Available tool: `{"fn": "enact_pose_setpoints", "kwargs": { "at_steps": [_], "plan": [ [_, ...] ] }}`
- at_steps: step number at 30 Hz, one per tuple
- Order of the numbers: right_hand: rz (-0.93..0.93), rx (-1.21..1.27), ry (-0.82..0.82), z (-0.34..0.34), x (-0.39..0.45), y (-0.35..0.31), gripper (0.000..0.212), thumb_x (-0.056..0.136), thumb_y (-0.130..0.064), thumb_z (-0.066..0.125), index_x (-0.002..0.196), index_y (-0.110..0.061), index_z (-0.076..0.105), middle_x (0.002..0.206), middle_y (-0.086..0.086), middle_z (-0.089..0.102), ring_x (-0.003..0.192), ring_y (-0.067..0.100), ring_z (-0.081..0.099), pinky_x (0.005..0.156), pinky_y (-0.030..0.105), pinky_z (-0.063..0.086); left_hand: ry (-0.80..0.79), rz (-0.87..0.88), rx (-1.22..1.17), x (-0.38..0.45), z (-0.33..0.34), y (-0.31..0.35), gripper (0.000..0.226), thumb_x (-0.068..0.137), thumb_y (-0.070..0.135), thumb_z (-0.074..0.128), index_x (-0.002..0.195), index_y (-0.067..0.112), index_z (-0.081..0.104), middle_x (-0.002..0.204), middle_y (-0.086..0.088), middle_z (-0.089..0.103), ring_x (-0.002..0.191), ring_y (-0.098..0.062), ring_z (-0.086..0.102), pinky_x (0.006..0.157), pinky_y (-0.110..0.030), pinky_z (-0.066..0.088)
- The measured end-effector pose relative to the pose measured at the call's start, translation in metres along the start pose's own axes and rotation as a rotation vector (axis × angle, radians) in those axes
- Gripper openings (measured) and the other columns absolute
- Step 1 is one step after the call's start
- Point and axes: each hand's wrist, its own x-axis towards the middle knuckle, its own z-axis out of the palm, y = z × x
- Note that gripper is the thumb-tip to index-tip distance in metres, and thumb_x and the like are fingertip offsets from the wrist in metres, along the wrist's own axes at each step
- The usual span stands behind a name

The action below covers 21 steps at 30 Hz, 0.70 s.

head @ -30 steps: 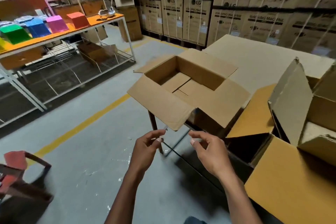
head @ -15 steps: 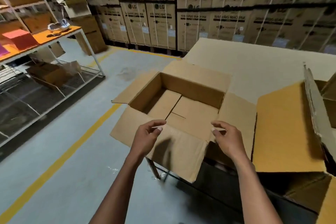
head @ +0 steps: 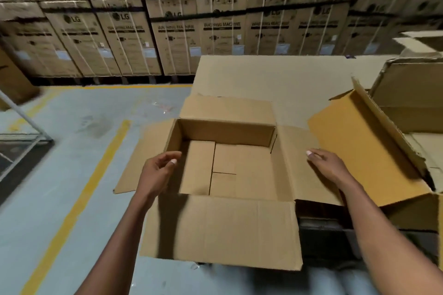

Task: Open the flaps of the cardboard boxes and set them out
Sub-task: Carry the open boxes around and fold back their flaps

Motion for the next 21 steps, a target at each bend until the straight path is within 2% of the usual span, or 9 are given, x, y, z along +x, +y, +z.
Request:
{"fn": "enact_pose_setpoints", "kwargs": {
  "at_steps": [5,8,10,13,16,18,21],
  "plan": [
    [0.028,0.004,0.182,-0.003,-0.023,-0.025,0.028,0.094,-0.017,0.067,0.12,-0.012,0.072,0.133,0.007,0.065,0.125,0.023,0.056,0.097,0.026,0.037,-0.093,0.017,0.021,0.038,-0.036,-0.009,0.026,0.096,0.008,0.062,0.099,0.027,0.078,0.098,0.012,0.077,0.091,-0.007,0.068,0.087,-0.031,0.052],
    [-0.008,0.0,0.24,-0.013,-0.033,-0.059,0.024,0.093,-0.009,0.065,0.114,-0.014,0.075,0.123,0.006,0.068,0.111,0.017,0.057,0.095,0.028,0.04,-0.137,0.022,0.056,0.052,-0.059,-0.019,0.025,0.096,0.009,0.061,0.1,0.026,0.078,0.101,0.01,0.077,0.098,-0.014,0.071,0.092,-0.037,0.054],
    [-0.04,-0.02,0.227,-0.02,-0.036,-0.083,0.023,0.094,-0.009,0.065,0.113,-0.016,0.075,0.116,0.002,0.067,0.108,0.013,0.053,0.094,0.029,0.039,-0.168,0.041,0.09,0.061,-0.073,-0.02,0.025,0.097,0.009,0.061,0.099,0.027,0.078,0.102,0.009,0.077,0.099,-0.018,0.071,0.091,-0.036,0.055],
    [-0.04,-0.14,0.146,-0.023,-0.035,-0.109,0.024,0.093,-0.016,0.067,0.114,-0.025,0.075,0.116,-0.005,0.062,0.114,0.016,0.05,0.095,0.034,0.039,-0.159,0.029,0.07,0.072,-0.092,-0.022,0.025,0.098,0.008,0.059,0.101,0.026,0.077,0.105,0.005,0.076,0.098,-0.021,0.071,0.084,-0.034,0.054],
    [-0.063,-0.222,0.063,-0.014,-0.032,-0.12,0.028,0.094,-0.012,0.066,0.118,-0.025,0.073,0.12,-0.001,0.064,0.112,0.016,0.052,0.092,0.035,0.041,-0.148,0.005,0.045,0.076,-0.104,-0.029,0.025,0.098,0.008,0.059,0.1,0.025,0.076,0.105,0.002,0.076,0.098,-0.024,0.07,0.082,-0.033,0.052],
    [-0.102,-0.272,0.031,-0.004,-0.03,-0.123,0.031,0.093,-0.01,0.066,0.118,-0.027,0.071,0.123,0.001,0.066,0.11,0.015,0.054,0.092,0.034,0.041,-0.151,-0.001,0.061,0.077,-0.11,-0.035,0.025,0.098,0.009,0.059,0.1,0.026,0.076,0.107,0.003,0.075,0.102,-0.022,0.069,0.089,-0.036,0.052],
    [-0.137,-0.368,0.038,0.007,-0.025,-0.128,0.034,0.093,-0.01,0.067,0.119,-0.032,0.07,0.129,0.003,0.066,0.117,0.021,0.055,0.09,0.035,0.042,-0.15,-0.005,0.073,0.08,-0.121,-0.043,0.029,0.1,0.008,0.054,0.109,0.024,0.076,0.121,0.003,0.071,0.119,-0.018,0.062,0.108,-0.041,0.045]
  ]
}}
